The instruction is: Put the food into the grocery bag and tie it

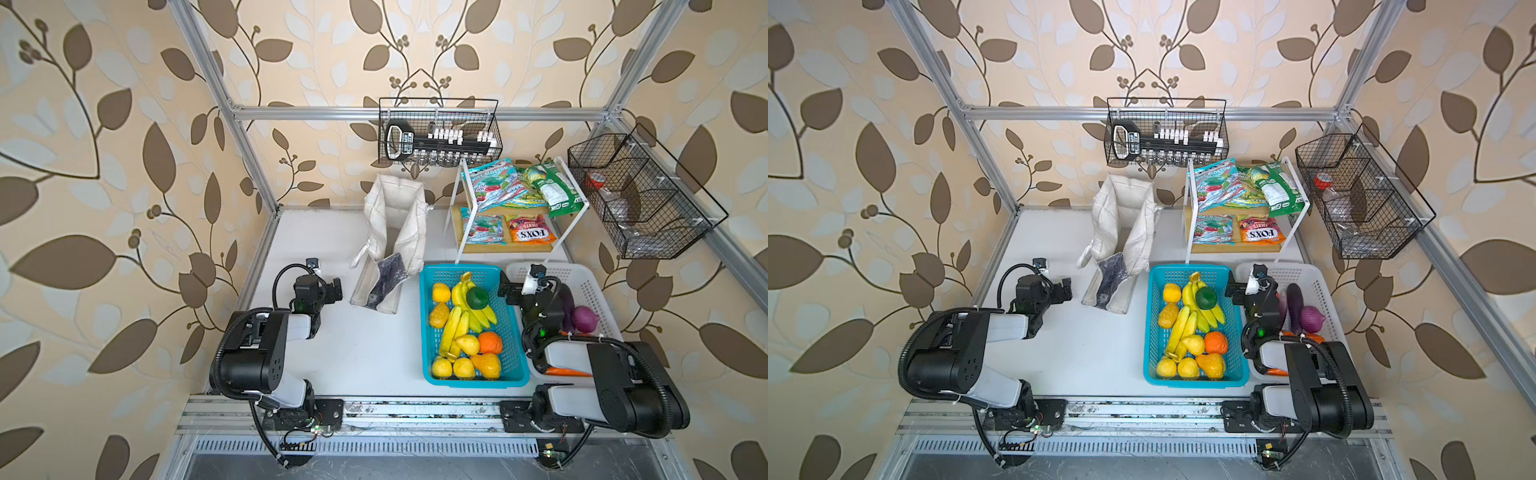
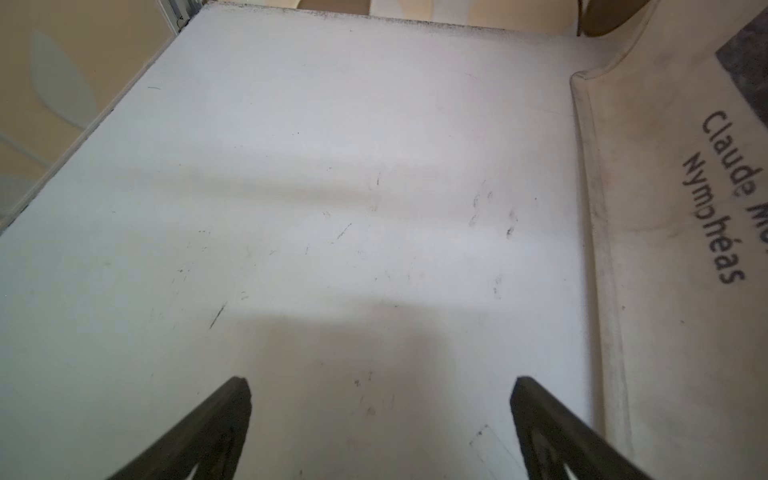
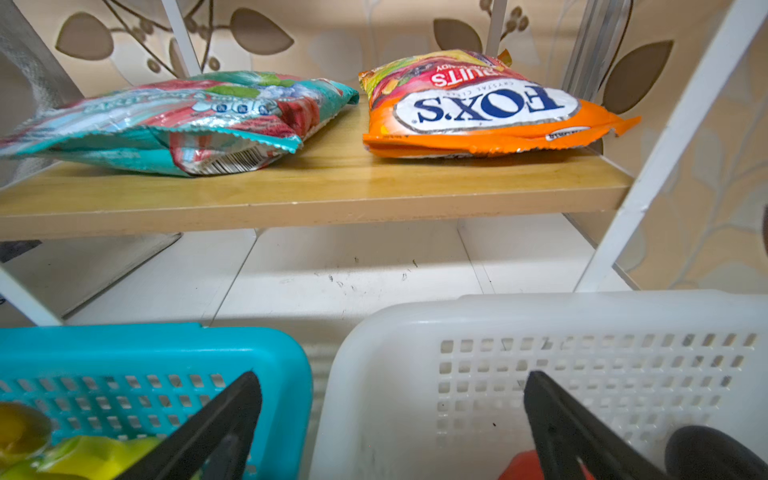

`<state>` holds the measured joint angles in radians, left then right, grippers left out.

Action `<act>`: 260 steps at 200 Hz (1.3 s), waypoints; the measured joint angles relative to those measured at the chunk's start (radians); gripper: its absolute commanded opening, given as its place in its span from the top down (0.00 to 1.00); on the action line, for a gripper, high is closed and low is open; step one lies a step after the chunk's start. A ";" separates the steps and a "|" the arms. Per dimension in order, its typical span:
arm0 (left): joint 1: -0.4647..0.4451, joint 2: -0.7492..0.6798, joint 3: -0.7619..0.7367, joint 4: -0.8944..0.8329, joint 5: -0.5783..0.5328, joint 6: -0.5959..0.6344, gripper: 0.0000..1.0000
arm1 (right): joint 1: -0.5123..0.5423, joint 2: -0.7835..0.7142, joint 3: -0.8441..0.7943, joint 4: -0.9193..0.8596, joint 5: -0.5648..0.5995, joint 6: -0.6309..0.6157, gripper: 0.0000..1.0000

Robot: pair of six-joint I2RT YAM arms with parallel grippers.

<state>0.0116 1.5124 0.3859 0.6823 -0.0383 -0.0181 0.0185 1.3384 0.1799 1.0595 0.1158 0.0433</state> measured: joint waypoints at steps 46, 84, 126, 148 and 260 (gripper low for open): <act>0.000 0.000 0.000 0.002 0.000 0.000 0.01 | -0.004 0.000 0.000 0.000 -0.008 0.000 0.00; 0.000 0.000 0.000 0.002 0.000 0.000 0.01 | -0.008 0.000 0.000 0.000 -0.019 0.000 0.00; 0.000 0.000 0.000 0.002 0.000 0.000 0.01 | -0.009 0.000 0.000 0.000 -0.019 0.001 0.00; 0.000 0.000 0.000 0.002 0.000 0.000 0.01 | -0.008 0.000 0.000 0.000 -0.018 0.001 0.00; -0.007 -0.092 -0.039 -0.006 -0.047 -0.017 0.01 | 0.032 -0.078 0.000 -0.089 0.020 -0.019 0.00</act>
<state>0.0048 1.4204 0.3473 0.6758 -0.0856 -0.0353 0.0502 1.2602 0.1795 0.9703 0.1356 0.0238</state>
